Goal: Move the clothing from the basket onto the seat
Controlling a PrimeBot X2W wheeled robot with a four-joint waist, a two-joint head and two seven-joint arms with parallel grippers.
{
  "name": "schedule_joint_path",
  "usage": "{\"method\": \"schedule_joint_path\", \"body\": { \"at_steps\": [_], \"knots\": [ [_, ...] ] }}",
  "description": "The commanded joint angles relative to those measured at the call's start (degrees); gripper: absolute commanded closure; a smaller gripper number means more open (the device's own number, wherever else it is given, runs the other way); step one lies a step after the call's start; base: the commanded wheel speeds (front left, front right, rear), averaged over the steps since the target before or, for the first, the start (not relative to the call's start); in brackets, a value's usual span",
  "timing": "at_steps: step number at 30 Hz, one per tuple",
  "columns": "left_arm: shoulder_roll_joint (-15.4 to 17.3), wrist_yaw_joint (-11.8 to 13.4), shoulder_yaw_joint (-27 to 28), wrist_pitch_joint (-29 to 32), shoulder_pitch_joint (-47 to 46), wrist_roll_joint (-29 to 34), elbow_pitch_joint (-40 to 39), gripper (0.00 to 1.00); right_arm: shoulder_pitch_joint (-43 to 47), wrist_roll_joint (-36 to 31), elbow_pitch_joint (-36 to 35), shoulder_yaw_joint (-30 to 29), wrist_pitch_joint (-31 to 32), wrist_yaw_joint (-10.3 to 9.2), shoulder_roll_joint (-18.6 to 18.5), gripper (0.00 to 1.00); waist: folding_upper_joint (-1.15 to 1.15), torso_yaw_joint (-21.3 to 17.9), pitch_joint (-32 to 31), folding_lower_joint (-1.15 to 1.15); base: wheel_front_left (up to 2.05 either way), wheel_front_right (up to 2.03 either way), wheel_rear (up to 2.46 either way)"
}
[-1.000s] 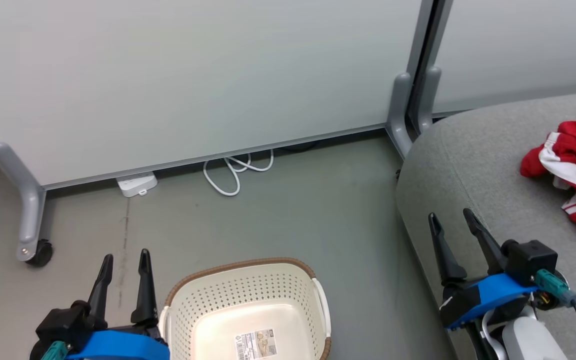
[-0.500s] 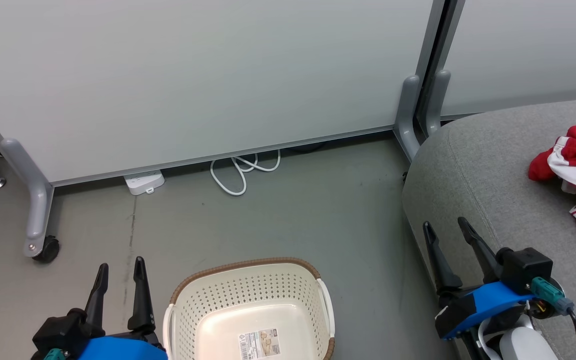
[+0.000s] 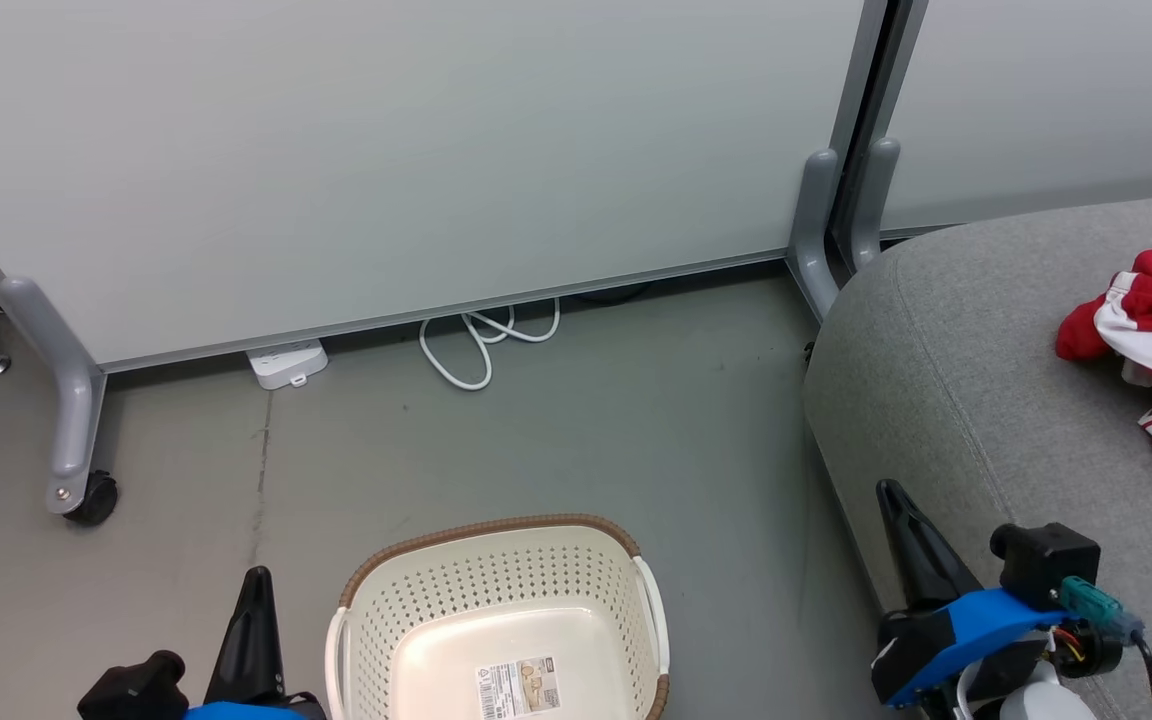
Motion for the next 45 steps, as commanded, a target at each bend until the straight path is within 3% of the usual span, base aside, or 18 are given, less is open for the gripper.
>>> {"method": "schedule_joint_path", "body": {
  "at_steps": [1, 19, 45],
  "knots": [
    [0.15, 0.0, 0.29, 0.38, -0.96, -1.77, -0.95, 1.0, -0.72, 1.95, -0.95, -0.44, 0.3, 0.0, -0.01, 1.0, 0.0, 0.03, -0.02, 0.0, 0.0, 0.0, 0.0],
    [0.11, -0.02, 1.63, 5.35, -3.01, -19.03, -1.87, 1.0, -0.08, 21.17, -2.49, -2.64, 3.6, 0.0, 0.07, 1.0, 0.0, 0.45, -0.24, 0.0, 0.0, 0.0, 0.0],
    [0.07, -0.04, 3.11, 10.72, -5.17, -37.44, -2.76, 1.0, 0.41, 41.64, -3.9, -5.12, 7.29, 0.01, 0.15, 1.0, 0.0, 1.01, -0.56, 0.0, 0.0, 0.0, 0.0]
  ]
}}
